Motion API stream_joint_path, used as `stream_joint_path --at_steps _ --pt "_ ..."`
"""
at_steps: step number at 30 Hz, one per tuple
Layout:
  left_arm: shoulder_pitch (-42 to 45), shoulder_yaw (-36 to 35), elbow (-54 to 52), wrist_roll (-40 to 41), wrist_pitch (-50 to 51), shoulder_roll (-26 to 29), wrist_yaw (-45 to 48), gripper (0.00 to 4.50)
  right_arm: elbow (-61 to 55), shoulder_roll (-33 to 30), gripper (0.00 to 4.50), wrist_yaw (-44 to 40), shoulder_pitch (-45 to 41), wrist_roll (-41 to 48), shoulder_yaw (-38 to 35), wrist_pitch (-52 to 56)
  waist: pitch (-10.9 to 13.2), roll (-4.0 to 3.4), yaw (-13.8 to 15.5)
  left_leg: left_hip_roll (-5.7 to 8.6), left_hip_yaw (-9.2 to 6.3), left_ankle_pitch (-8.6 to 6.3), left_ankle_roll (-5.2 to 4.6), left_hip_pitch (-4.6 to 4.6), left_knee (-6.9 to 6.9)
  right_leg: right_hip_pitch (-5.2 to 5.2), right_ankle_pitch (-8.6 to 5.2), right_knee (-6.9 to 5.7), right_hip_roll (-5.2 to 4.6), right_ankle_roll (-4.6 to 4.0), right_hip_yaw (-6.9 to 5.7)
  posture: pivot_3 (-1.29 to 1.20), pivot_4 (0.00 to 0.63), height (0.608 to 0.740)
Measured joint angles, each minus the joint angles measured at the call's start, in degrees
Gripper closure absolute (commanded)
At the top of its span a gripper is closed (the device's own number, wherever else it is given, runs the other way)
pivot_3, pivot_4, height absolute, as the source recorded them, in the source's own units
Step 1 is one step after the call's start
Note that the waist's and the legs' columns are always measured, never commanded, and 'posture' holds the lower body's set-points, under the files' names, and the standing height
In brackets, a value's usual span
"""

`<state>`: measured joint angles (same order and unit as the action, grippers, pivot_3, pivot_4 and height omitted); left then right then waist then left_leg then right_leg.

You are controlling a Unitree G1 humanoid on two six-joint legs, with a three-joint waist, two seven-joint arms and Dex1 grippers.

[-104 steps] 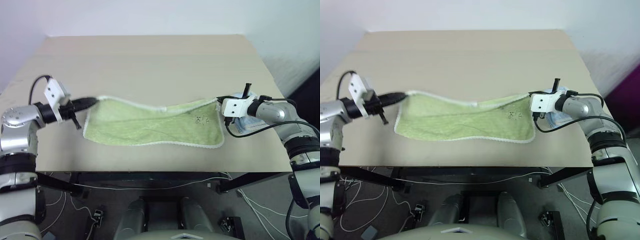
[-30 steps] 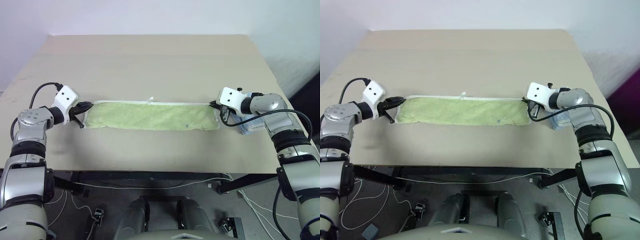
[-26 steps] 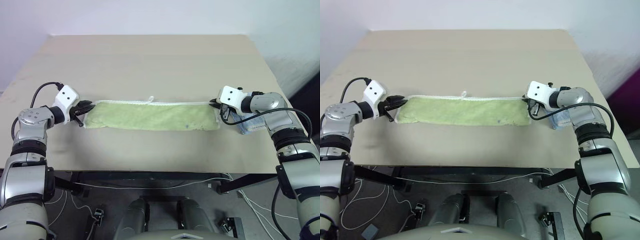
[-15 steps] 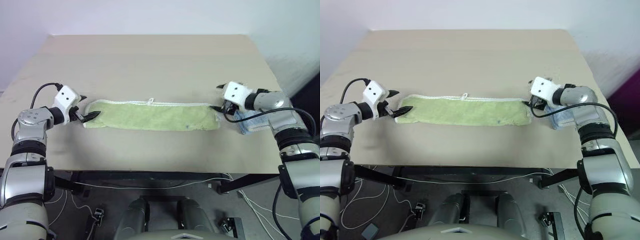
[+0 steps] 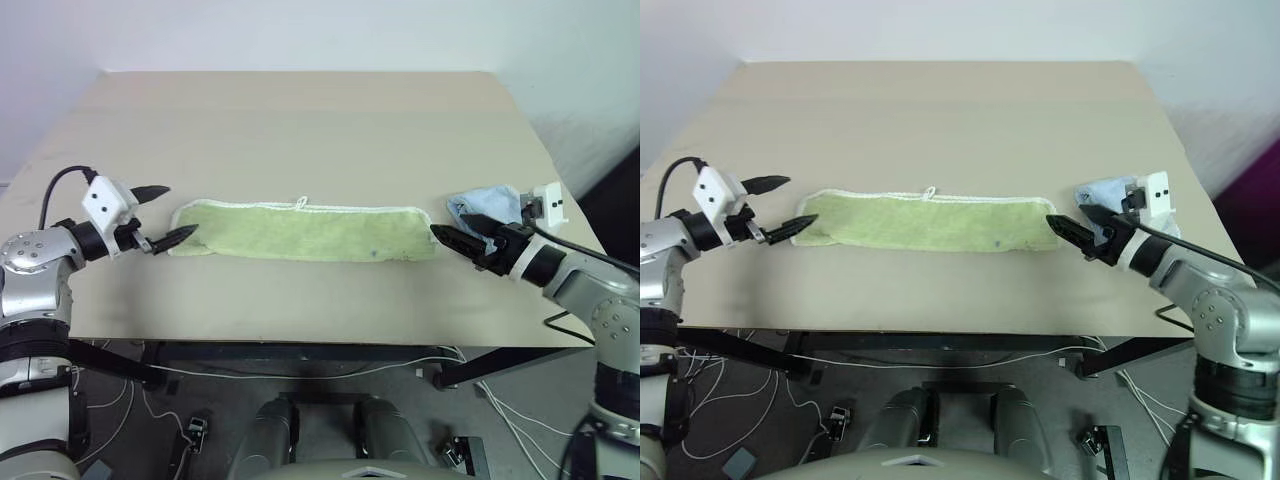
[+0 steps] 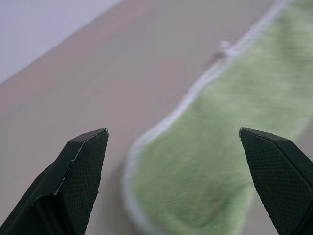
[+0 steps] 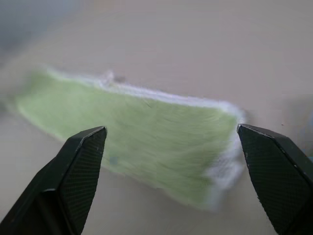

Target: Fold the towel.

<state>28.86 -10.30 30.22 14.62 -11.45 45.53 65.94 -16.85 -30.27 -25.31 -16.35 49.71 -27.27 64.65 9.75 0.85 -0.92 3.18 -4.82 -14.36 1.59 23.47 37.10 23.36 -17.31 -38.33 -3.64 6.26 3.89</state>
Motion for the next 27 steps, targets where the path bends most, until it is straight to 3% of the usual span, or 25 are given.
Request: stream_joint_path --at_steps 6,10,15,20,27 --pt "-1.83 3.0 -7.08 1.39 4.23 -2.29 3.42 0.0 -0.95 13.05 0.01 22.12 1.29 16.19 -8.79 14.49 -0.01 -0.01 0.04 0.03 0.03 0.0 -0.01 0.01 -0.02 0.0 0.0 0.03 -0.02 0.0 -0.02 0.0 0.15 0.74" --pt "-4.59 6.42 -13.78 2.61 7.36 -4.77 5.84 0.0 0.2 18.67 0.01 37.04 3.21 26.05 -10.84 14.54 -0.01 -0.02 -0.15 0.02 0.03 0.0 -0.01 0.0 -0.04 0.01 0.0 0.02 0.0 0.0 -0.01 0.0 0.15 0.74" --pt "-5.94 7.7 -18.82 4.49 10.7 -6.1 6.45 0.0 2.99 20.17 0.01 50.14 3.62 36.64 -8.94 8.53 -0.01 -0.02 -0.49 0.0 0.04 0.0 -0.01 -0.04 -0.05 -0.01 0.0 0.02 0.05 0.0 -0.02 0.0 0.15 0.74" --pt "-8.03 9.16 -22.81 5.26 12.84 -6.78 6.74 0.0 7.27 20.14 0.01 55.05 1.63 40.53 -5.36 1.66 -0.02 -0.02 -1.6 -0.01 0.04 0.0 -0.01 -0.15 -0.03 -0.15 0.0 0.01 0.08 0.0 -0.03 0.0 0.15 0.74" --pt "-9.08 9.64 -25.79 5.94 14.43 -7.32 6.49 0.0 14.02 20.08 0.01 54.12 -2.77 39.04 -2.1 -6.33 -0.05 0.0 -1.93 -0.07 0.08 0.0 -0.01 -0.25 -0.03 -0.25 0.0 0.01 0.16 0.01 -0.03 0.0 0.15 0.74"
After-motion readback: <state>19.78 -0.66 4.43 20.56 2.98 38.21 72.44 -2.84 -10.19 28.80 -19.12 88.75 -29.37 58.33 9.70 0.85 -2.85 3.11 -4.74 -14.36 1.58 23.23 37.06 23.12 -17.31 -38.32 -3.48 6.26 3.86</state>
